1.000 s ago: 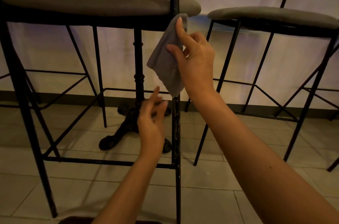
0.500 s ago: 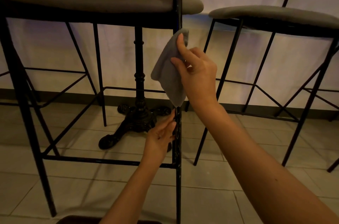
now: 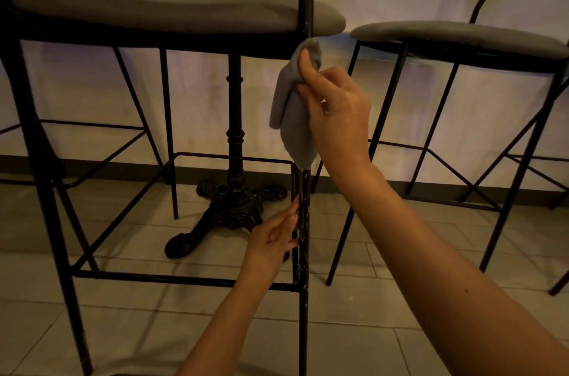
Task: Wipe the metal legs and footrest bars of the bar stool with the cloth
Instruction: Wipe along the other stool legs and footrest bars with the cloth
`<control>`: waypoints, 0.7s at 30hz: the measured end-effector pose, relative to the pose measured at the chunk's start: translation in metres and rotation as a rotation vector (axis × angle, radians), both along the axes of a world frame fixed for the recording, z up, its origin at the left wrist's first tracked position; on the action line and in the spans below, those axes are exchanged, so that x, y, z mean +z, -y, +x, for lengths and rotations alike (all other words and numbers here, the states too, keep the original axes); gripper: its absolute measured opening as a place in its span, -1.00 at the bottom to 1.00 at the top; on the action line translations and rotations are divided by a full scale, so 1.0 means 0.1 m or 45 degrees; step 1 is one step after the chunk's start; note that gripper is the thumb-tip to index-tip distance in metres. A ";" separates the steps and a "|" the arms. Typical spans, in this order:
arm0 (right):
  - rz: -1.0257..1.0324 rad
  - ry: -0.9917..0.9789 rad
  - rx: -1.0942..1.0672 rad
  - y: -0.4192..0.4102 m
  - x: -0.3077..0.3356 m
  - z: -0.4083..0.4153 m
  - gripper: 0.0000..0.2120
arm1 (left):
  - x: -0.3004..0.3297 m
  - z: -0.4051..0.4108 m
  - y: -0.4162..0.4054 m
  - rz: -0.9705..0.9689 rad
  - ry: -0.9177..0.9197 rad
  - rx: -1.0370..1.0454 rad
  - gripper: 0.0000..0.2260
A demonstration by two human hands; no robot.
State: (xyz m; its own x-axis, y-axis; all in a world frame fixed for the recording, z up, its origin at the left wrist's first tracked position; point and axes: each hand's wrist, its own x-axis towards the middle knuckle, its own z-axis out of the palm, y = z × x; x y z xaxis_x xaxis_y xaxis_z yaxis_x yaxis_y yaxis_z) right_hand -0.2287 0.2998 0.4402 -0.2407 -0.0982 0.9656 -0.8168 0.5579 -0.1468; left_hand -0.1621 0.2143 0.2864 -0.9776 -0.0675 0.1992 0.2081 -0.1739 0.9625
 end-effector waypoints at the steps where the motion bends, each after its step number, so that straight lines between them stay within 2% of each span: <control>1: -0.010 0.001 0.017 -0.01 -0.02 0.00 -0.66 | 0.00 0.00 0.00 -0.002 0.003 0.003 -0.77; 7: -0.096 -0.029 -0.010 0.08 0.20 -0.02 -0.61 | -0.03 0.00 0.00 -0.001 -0.009 -0.018 -0.76; 16: 0.114 -0.112 -0.100 0.03 0.19 -0.03 -0.66 | -0.03 0.02 0.00 0.011 -0.027 -0.008 -0.77; 21: 0.171 -0.024 -0.065 -0.03 -0.02 0.02 -0.66 | -0.04 0.03 -0.01 -0.004 -0.030 -0.012 -0.77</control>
State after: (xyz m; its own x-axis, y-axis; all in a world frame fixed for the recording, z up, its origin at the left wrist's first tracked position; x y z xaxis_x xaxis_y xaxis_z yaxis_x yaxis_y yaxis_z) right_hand -0.2266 0.3033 0.4381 -0.2303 -0.2150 0.9490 -0.7887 0.6126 -0.0526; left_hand -0.1591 0.2150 0.2828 -0.9732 -0.0580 0.2223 0.2291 -0.1731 0.9579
